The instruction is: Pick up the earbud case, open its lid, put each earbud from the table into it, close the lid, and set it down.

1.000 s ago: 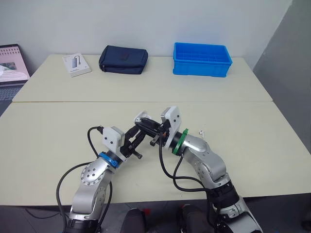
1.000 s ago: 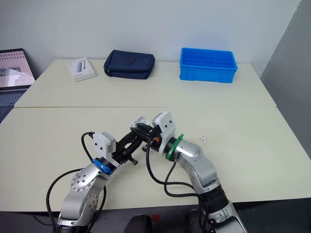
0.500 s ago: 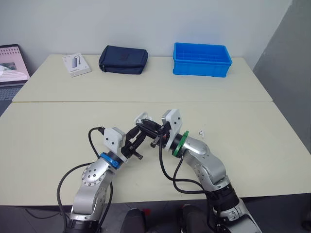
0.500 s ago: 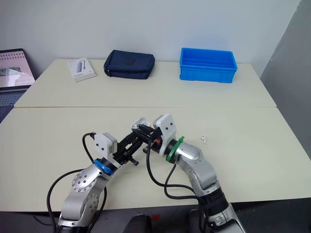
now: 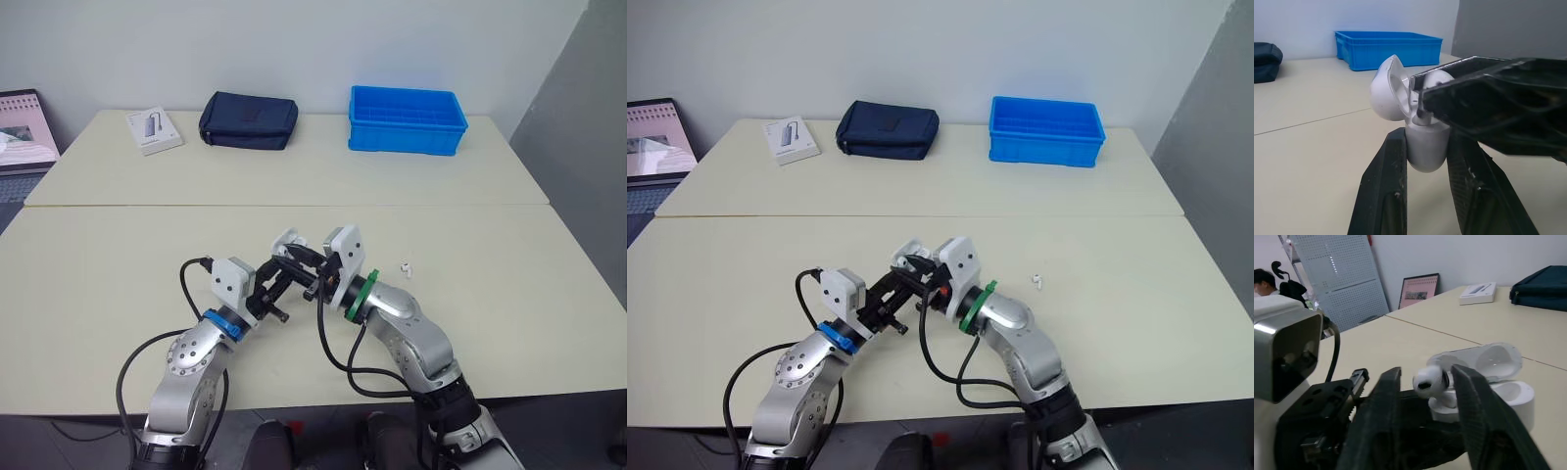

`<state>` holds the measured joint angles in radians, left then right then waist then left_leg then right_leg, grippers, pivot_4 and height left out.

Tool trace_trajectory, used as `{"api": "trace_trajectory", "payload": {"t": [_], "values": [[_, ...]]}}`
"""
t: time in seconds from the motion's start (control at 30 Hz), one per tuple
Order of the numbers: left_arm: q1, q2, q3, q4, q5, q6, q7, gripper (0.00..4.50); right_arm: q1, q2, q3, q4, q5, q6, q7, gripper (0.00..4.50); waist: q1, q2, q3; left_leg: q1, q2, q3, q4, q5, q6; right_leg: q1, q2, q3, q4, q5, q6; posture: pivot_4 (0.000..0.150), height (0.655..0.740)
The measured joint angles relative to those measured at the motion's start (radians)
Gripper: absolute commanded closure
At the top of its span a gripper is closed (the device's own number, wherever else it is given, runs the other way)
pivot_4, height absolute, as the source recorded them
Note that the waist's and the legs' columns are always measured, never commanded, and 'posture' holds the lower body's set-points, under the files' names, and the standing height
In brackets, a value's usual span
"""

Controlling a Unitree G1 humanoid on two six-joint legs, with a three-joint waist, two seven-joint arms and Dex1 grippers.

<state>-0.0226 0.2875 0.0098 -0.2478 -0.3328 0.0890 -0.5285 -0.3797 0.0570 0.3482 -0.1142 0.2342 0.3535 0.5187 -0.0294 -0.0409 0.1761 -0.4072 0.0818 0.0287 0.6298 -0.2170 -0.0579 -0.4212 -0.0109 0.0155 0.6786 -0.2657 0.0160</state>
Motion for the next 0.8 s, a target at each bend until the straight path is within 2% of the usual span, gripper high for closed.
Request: {"api": "trace_trajectory", "payload": {"t": [0.17,0.2,0.57,0.8], "values": [[0.0,0.0,0.0,0.0,0.0,0.0,0.003,3.73,-0.001,0.002,0.004,-0.007,0.001,-0.011,-0.005,0.17,0.0,0.0,0.0,0.0,0.0,0.0,0.0,0.0,0.0,0.0,0.0,0.0,0.0,0.0,0.0,0.15,0.7391],[0.0,0.0,-0.001,-0.001,0.0,0.0,0.003,3.73,-0.001,0.0,0.001,-0.01,0.001,-0.01,-0.008,0.0,0.0,0.0,0.0,0.0,0.0,0.0,0.0,0.0,0.0,0.0,0.0,0.0,0.0,0.0,0.0,0.15,0.7391],[-0.01,-0.001,-0.002,-0.019,-0.001,-0.007,-0.006,3.73,0.007,-0.069,-0.036,-0.095,0.038,0.036,0.002,0.0,0.001,0.0,0.0,0.0,0.0,0.0,0.0,0.0,0.0,0.0,0.0,0.0,0.0,0.0,0.0,0.15,0.7391],[-0.024,0.0,0.0,-0.017,-0.009,-0.009,-0.02,3.73,0.007,-0.293,-0.165,-0.261,0.146,0.137,0.094,0.0,0.001,0.0,0.0,0.0,0.0,0.0,0.0,0.0,0.0,0.0,0.0,0.0,0.0,0.0,0.0,0.15,0.7391]]}}
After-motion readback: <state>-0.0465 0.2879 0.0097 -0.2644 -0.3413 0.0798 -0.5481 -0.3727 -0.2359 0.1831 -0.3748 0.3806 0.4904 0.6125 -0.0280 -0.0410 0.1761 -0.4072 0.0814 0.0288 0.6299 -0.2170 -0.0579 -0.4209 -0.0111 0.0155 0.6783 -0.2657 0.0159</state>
